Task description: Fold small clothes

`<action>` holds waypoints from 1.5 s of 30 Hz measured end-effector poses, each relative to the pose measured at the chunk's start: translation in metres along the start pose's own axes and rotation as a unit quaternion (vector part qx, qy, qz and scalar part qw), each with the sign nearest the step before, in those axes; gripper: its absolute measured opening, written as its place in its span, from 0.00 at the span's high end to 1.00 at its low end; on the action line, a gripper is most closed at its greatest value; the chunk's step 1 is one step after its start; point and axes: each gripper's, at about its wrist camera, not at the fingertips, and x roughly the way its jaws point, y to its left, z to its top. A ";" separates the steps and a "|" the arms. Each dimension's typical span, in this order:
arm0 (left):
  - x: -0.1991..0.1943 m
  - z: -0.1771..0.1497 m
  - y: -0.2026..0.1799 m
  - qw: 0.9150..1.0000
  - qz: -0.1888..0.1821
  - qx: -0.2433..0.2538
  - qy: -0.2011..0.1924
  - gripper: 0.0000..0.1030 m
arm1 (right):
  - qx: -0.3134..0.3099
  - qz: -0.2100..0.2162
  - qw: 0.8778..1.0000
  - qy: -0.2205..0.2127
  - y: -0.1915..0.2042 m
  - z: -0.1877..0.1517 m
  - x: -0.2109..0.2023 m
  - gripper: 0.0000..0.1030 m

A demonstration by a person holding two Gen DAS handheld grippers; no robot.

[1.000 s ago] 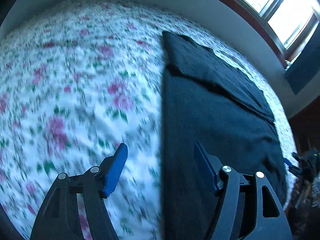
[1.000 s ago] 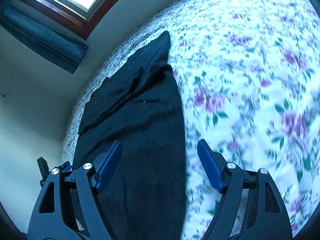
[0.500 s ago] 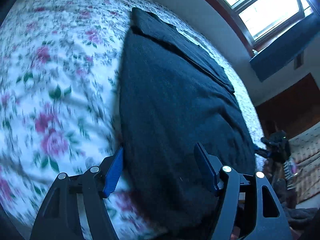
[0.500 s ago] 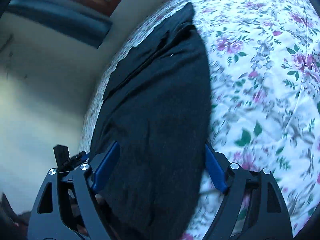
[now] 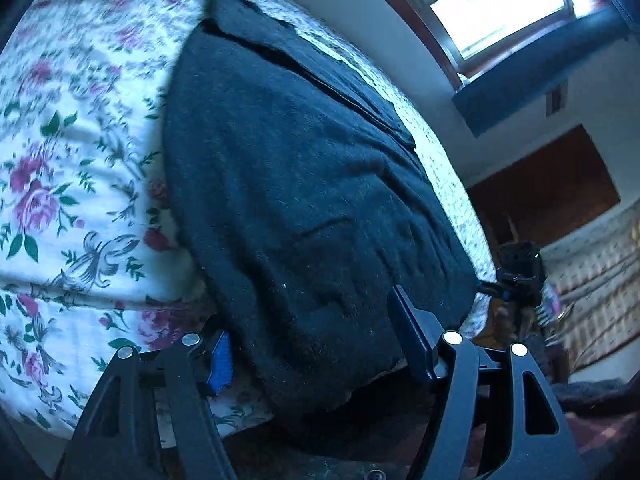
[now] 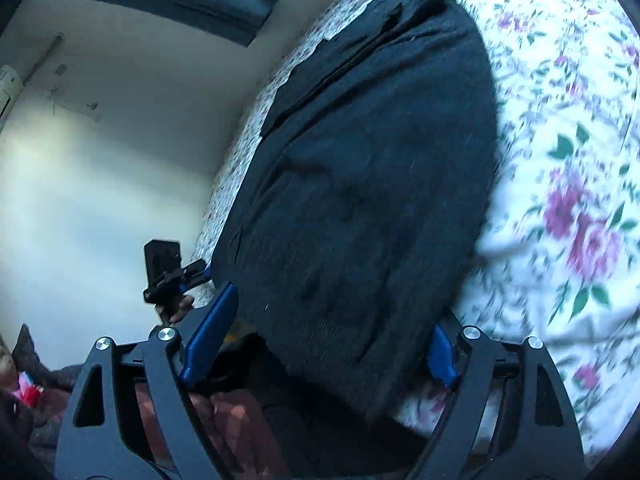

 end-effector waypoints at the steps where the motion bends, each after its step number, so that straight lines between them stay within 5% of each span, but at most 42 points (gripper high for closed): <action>1: -0.001 -0.001 0.000 1.000 0.002 0.004 0.001 0.35 | 0.000 0.003 1.000 0.002 0.002 -0.001 0.001 0.19; 5: 0.006 -0.003 -0.001 1.000 -0.013 0.004 0.022 0.49 | -0.002 0.015 1.000 0.008 0.004 -0.002 0.005 0.19; 13: 0.012 -0.008 -0.012 0.999 0.008 0.046 0.025 0.49 | -0.023 0.017 0.999 0.027 0.014 -0.010 0.012 0.21; 16: 0.013 -0.008 -0.014 0.998 0.014 0.052 0.024 0.52 | -0.019 0.016 0.999 0.038 0.017 -0.014 0.018 0.40; 20: 0.017 -0.010 -0.011 0.998 0.033 0.048 0.033 0.87 | -0.022 -0.004 0.998 0.061 0.013 -0.018 0.030 0.75; 23: 0.011 -0.008 -0.005 0.999 0.027 0.034 0.033 0.93 | -0.029 -0.004 0.998 0.049 0.017 -0.017 0.025 0.92; 29: -0.012 0.032 -0.002 0.999 -0.042 -0.015 -0.025 0.94 | -0.030 0.051 0.998 -0.038 0.033 0.012 -0.013 0.94; 33: -0.009 0.074 0.005 0.996 -0.051 -0.032 -0.060 0.94 | -0.023 0.061 0.994 -0.085 0.029 0.050 -0.026 0.95; 45: 0.056 0.168 0.053 0.997 -0.009 -0.063 -0.053 0.93 | 0.073 0.032 0.989 -0.120 -0.047 0.155 0.024 0.96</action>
